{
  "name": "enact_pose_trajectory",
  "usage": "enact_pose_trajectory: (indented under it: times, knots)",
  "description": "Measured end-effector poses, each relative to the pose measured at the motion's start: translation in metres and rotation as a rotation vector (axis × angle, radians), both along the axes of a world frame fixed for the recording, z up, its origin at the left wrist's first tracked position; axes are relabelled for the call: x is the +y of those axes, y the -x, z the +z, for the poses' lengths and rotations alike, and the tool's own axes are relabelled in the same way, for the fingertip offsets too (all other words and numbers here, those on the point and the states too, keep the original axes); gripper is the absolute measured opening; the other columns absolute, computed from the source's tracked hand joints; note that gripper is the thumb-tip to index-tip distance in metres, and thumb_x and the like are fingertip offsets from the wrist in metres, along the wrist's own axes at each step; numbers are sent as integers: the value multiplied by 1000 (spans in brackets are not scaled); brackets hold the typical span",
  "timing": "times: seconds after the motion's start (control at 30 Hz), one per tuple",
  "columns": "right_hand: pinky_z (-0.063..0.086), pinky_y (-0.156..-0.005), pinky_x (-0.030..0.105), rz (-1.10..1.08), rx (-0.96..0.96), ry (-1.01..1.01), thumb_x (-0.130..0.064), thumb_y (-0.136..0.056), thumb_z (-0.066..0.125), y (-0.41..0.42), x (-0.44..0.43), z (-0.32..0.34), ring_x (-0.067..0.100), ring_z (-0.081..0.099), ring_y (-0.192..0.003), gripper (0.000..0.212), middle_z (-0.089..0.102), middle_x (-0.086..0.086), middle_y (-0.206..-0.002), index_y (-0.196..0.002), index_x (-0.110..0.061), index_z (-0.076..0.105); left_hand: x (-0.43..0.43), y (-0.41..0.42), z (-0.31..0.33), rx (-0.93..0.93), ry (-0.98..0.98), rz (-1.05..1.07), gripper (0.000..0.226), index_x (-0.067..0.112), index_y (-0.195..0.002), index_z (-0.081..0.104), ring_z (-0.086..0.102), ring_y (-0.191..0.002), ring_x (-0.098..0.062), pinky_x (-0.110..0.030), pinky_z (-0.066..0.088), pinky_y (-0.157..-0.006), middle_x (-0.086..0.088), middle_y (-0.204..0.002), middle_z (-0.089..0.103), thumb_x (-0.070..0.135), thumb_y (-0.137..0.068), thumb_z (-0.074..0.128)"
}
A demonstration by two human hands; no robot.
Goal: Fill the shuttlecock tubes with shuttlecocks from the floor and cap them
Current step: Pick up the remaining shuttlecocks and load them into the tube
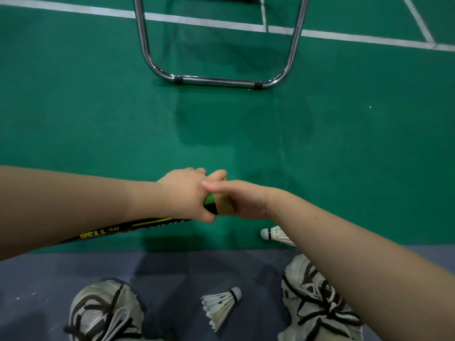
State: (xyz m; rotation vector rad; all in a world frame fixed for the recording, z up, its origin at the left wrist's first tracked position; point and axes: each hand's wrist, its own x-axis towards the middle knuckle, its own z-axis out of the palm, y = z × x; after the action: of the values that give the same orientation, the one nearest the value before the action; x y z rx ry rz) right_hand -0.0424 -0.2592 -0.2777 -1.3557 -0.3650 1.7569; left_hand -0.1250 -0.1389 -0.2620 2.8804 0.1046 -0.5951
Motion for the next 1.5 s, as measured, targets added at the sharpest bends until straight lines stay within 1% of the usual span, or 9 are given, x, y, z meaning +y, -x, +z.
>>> enact_pose_trajectory:
  times: [0.17,0.27,0.47,0.6,0.73,0.8,1.03,1.33,1.5]
  knots:
    - [47,-62,22,-362,-62,34,-42,-95,44,-11,-10,0,10,61,-62,32,65,0,-72,-84,-17,61,-8,-12,0,-34,-43,-20,75,26,-129,29,56,-99,-30,-36,50,-77,-8,-104,53,57,-71,64]
    - [52,-71,28,-611,-500,284,-35,-94,46,-33,-33,-18,14,59,-50,45,61,-2,-49,-58,-11,59,-11,-23,0,-32,-92,-31,90,28,-142,17,54,-102,-31,-39,51,-78,-10,-110,51,59,-72,63]
    - [44,-83,33,-31,-943,805,-33,-88,44,-46,-96,-43,27,53,-90,20,61,9,-99,-84,-17,56,-22,-29,-5,-9,-160,-116,92,29,-145,10,51,-102,-29,-38,50,-76,-10,-112,48,58,-74,61]
    - [38,-96,41,79,-1060,973,-53,-85,49,-41,-115,-50,31,46,-119,52,48,9,-130,-126,-22,46,-34,-34,-6,14,-156,-142,90,27,-144,13,52,-101,-30,-38,50,-75,-10,-111,49,58,-74,60]
    - [45,-89,38,47,-858,1081,-51,-82,60,-44,-125,-56,32,52,-112,73,48,14,-128,-134,-10,28,-42,-36,-5,37,-165,-164,90,27,-144,13,52,-101,-30,-41,51,-77,-10,-112,49,59,-74,60]
    - [45,-66,30,43,-835,1002,-30,-87,59,-48,-127,-59,25,57,-86,41,56,11,-100,-114,-3,44,-46,-35,-6,53,-167,-182,90,27,-143,13,52,-100,-30,-40,51,-76,-10,-110,49,59,-73,59]
    - [40,-69,26,-841,-799,180,-4,-85,58,-56,-97,-19,11,52,-69,17,57,-4,-74,-80,-20,55,-34,-28,-7,67,-116,-112,89,29,-141,16,55,-100,-30,-38,51,-77,-9,-110,52,59,-70,62]
    - [39,-63,21,-510,-499,62,-8,-88,58,-12,-40,-3,10,47,-63,20,53,-4,-67,-76,-23,52,-13,-24,-4,71,-13,48,78,25,-128,29,56,-76,-26,-35,51,-67,-4,-88,52,59,-69,66]
    - [29,-93,37,-200,-126,131,-60,-93,27,-13,-31,1,10,47,-94,55,54,0,-92,-101,-20,64,-6,-15,2,65,-36,48,76,26,-127,29,55,-77,-26,-33,49,-65,-3,-88,51,58,-68,65]
